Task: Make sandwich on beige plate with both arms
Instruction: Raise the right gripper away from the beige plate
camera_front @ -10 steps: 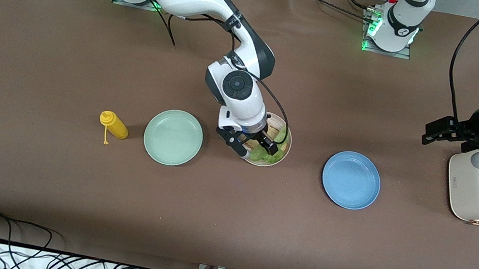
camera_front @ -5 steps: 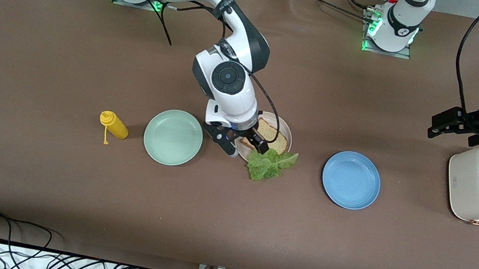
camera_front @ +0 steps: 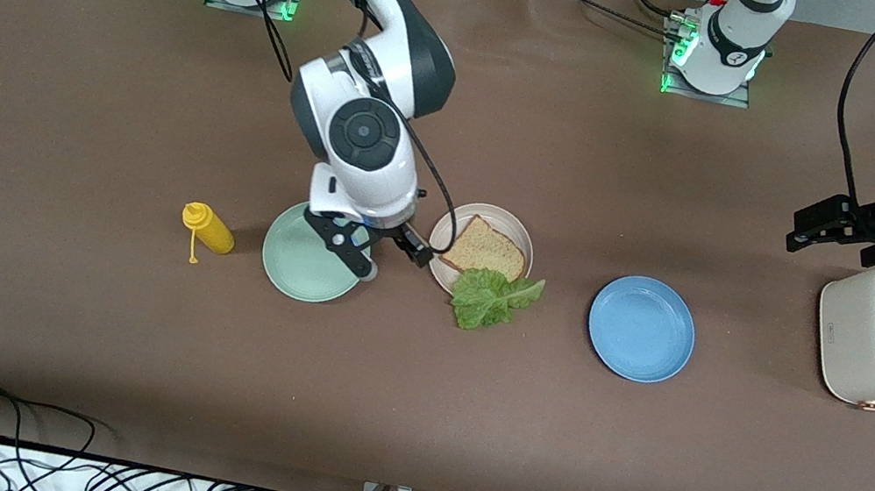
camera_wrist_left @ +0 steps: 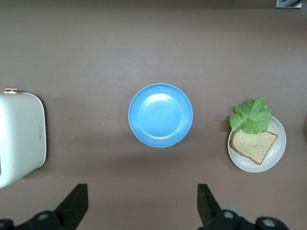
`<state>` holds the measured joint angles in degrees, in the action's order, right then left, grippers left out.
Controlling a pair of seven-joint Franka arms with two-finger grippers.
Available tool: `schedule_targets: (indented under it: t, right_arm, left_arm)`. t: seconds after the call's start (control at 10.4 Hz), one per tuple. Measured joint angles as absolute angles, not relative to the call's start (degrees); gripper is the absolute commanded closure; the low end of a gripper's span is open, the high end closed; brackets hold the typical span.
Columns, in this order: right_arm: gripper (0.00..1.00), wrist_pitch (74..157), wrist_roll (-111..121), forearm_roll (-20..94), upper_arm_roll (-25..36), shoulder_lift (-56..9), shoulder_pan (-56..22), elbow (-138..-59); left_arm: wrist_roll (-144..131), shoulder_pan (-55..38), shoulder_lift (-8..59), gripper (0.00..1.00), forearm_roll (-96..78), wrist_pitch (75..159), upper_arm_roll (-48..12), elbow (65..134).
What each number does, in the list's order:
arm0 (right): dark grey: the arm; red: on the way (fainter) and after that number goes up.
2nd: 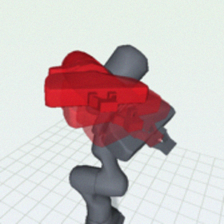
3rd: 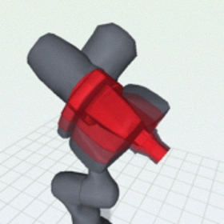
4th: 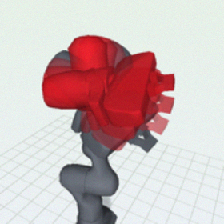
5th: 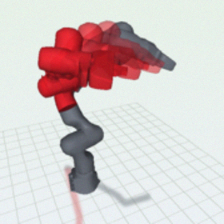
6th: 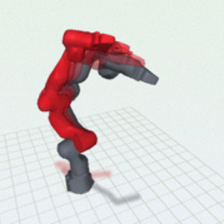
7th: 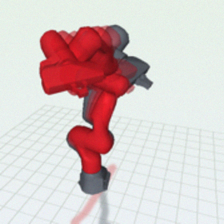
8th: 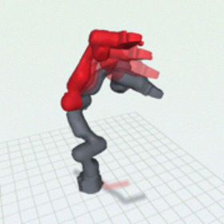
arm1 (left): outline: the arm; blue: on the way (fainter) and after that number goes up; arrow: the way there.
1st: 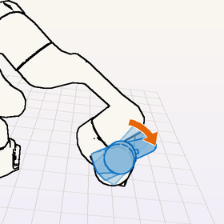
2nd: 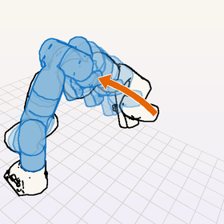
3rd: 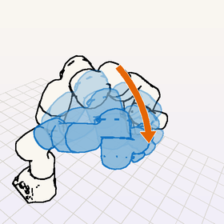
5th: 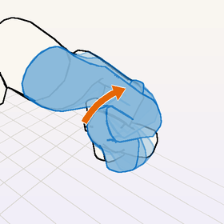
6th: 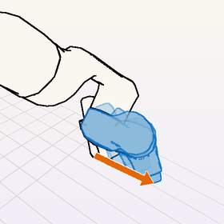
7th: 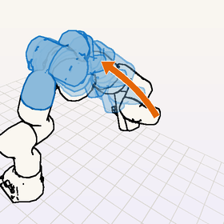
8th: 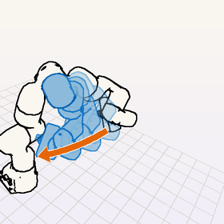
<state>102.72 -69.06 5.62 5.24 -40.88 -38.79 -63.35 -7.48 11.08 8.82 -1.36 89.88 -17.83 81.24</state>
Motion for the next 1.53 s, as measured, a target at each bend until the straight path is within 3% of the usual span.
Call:
schedule_targets:
  t: [0.29,1.15,1.53]
  right_arm:
    - [0.0,102.04,-57.93,5.63,7.89,-34.14,-36.78,-71.38]
    - [0.0,102.05,-20.6,5.62,8.28,-12.78,-21.02,-93.44]
    - [0.0,102.78,-8.9,5.62,8.22,-6.96,-19.34,-100.69]
  left_arm:
    - [-7.47,11.11,8.87,0.0,-1.36,89.88,-17.76,81.24]
    - [-7.45,11.14,8.87,0.0,-1.28,89.9,-17.6,81.24]
    - [-7.43,11.09,8.88,0.0,-0.67,89.94,-17.99,81.24]
